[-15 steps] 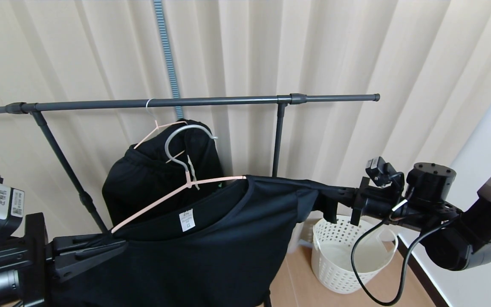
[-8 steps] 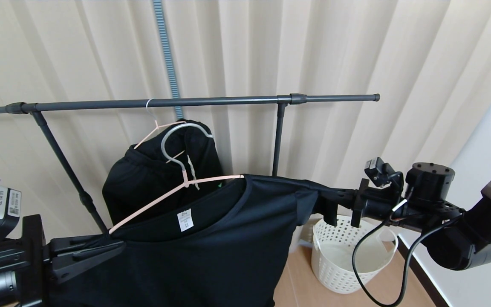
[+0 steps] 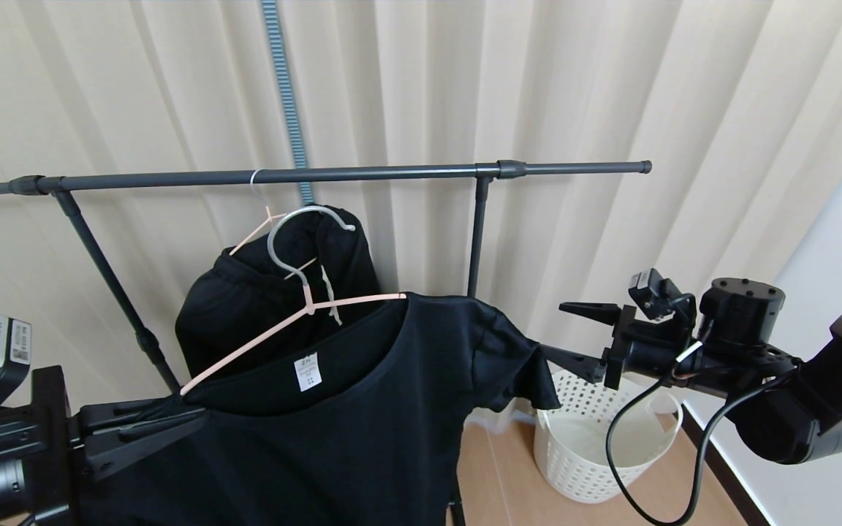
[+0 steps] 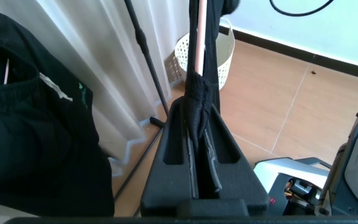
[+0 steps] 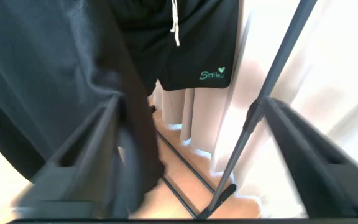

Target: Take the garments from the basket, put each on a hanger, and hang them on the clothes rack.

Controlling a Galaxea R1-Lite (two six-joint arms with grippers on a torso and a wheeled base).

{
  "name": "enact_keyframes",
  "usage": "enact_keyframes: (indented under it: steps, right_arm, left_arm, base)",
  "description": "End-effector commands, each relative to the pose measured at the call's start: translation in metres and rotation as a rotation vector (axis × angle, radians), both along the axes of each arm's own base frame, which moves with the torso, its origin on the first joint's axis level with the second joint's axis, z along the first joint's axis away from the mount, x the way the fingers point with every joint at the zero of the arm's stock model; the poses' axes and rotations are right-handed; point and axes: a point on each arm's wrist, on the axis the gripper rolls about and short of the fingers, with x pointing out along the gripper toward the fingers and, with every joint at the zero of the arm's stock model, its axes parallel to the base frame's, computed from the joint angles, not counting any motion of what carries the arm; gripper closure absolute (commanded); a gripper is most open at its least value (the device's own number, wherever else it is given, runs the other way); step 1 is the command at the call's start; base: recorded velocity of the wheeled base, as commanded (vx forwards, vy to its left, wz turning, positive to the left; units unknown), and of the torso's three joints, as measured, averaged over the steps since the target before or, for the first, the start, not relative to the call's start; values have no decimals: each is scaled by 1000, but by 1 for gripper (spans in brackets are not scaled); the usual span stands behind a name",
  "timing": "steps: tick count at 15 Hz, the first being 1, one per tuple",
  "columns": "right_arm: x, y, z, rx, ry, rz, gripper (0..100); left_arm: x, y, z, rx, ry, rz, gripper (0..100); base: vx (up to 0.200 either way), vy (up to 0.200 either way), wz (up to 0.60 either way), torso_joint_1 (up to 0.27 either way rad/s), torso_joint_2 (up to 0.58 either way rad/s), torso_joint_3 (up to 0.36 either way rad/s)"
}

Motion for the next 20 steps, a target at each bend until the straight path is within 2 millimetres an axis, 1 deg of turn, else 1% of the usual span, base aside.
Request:
enact_keyframes:
  steps: [1, 2, 5, 8, 9, 10, 12, 14, 15, 16, 17, 19, 20]
  right_arm:
    - [-4, 1, 4, 1, -9, 5, 0]
    - [-8, 1, 7, 3, -29, 6, 0]
    - [-21, 10, 14, 8, -69, 42, 0]
    - [-36, 23, 23, 14, -101, 91, 0]
    - [-41, 30, 26, 17, -110, 115, 0]
    - [-47, 32, 30, 16, -119, 127, 0]
    - [-55, 42, 38, 13, -143, 107, 0]
    - [-58, 52, 42, 3, -161, 32, 0]
    - [-57, 61, 46, 0, -179, -33, 0]
    - [-57, 61, 46, 0, -179, -33, 0]
    - [-51, 68, 52, -13, -182, -157, 0]
    - [-46, 74, 55, -19, -166, -178, 0]
    - [-46, 74, 60, -8, -151, -181, 0]
  left_arm:
    - [0, 1, 0, -6, 8, 7, 100]
    - [1, 1, 0, -11, 16, 12, 100]
    - [4, 4, 2, -19, 20, 37, 100]
    - [9, 5, -1, -19, 44, 52, 100]
    - [12, 5, -1, -18, 50, 56, 100]
    - [15, 5, 0, -21, 58, 63, 100]
    - [22, 6, 3, -38, 84, 107, 100]
    - [29, 5, 5, -45, 100, 129, 100]
    - [33, 5, 5, -42, 109, 131, 100]
    - [33, 5, 5, -42, 109, 131, 100]
    - [40, 2, 4, -30, 122, 147, 100]
    - [45, -3, 6, -22, 137, 191, 100]
    - [51, -10, 6, -35, 172, 229, 100]
  base:
    - [0, 0, 0, 0, 0, 0]
    - [0, 0, 0, 0, 0, 0]
    - [0, 0, 0, 0, 0, 0]
    - [0, 0, 0, 0, 0, 0]
    - [0, 0, 0, 0, 0, 0]
    - [0, 0, 0, 0, 0, 0]
    - [0, 0, 0, 0, 0, 0]
    - [0, 0, 0, 0, 0, 0]
    - [0, 0, 0, 0, 0, 0]
    - [0, 0, 0, 0, 0, 0]
    - [0, 0, 0, 0, 0, 0]
    - [0, 0, 0, 0, 0, 0]
    - [0, 0, 0, 0, 0, 0]
